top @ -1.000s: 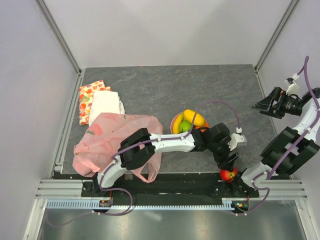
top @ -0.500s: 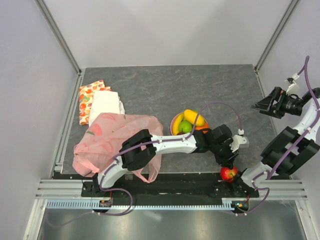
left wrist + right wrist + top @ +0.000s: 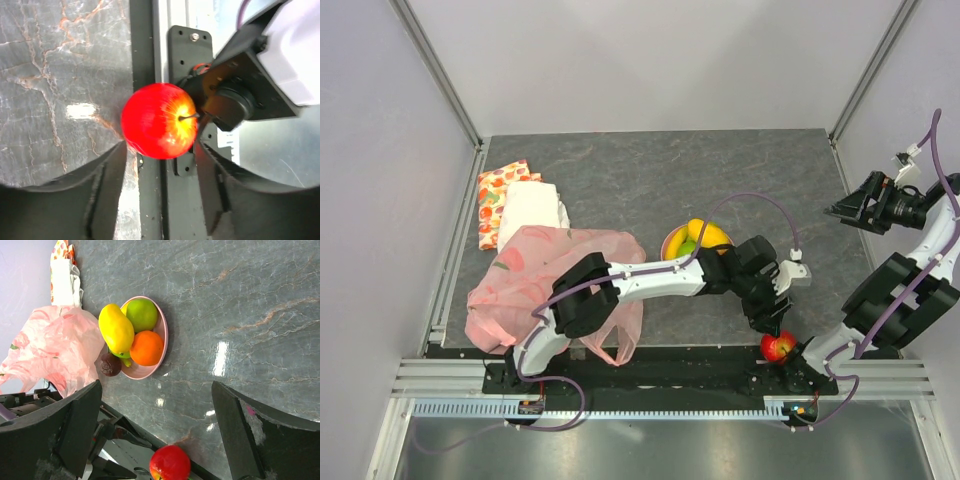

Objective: Take the fake fruits out of the plastic bag

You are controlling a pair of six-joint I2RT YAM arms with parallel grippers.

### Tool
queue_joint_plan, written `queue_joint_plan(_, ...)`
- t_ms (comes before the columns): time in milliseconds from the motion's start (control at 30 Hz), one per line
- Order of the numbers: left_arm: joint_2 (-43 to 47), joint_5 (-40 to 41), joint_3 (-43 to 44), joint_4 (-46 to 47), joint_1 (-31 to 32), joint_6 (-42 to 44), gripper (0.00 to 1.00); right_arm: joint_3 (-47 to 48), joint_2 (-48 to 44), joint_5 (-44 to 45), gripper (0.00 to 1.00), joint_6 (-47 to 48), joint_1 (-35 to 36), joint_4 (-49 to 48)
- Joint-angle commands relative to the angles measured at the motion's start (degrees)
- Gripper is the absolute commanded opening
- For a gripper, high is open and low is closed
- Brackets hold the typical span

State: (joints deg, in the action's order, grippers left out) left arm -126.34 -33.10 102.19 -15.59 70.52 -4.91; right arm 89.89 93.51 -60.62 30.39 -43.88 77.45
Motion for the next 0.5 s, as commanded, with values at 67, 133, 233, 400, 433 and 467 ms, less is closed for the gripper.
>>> queue_joint_plan(67, -1.3, -3.7, 3.3, -2.2, 0.8, -0.4, 0.69, -0.4, -2.0, -1.9, 0.98, 1.8, -0.2, 5.3)
queue_joint_plan(133, -3.6, -3.5, 4.5, -2.4, 0.8, -1.4, 0.7, -0.3, -2.5, -1.1, 0.98, 1.8, -0.2, 5.4)
queue_joint_plan(233, -5.9, -3.2, 6.6, -2.5, 1.3, -2.9, 0.71, -0.1, -2.7, -0.6, 0.98, 2.0, -0.2, 5.5)
queue_joint_plan(400, -9.7, -0.7, 9.9, -3.2, 2.7, -4.6, 0.7, -0.2, -1.9, -1.3, 0.98, 1.3, -0.2, 5.4)
queue_joint_plan(433, -10.1, -0.6, 10.0, -3.5, 2.9, -4.5, 0.7, -0.1, -1.7, -1.6, 0.98, 1.3, -0.2, 5.4)
queue_joint_plan(467, -10.1, -0.2, 9.8, -3.7, 3.2, -4.0, 0.7, 0.2, -1.5, -1.7, 0.98, 1.2, -0.2, 5.4)
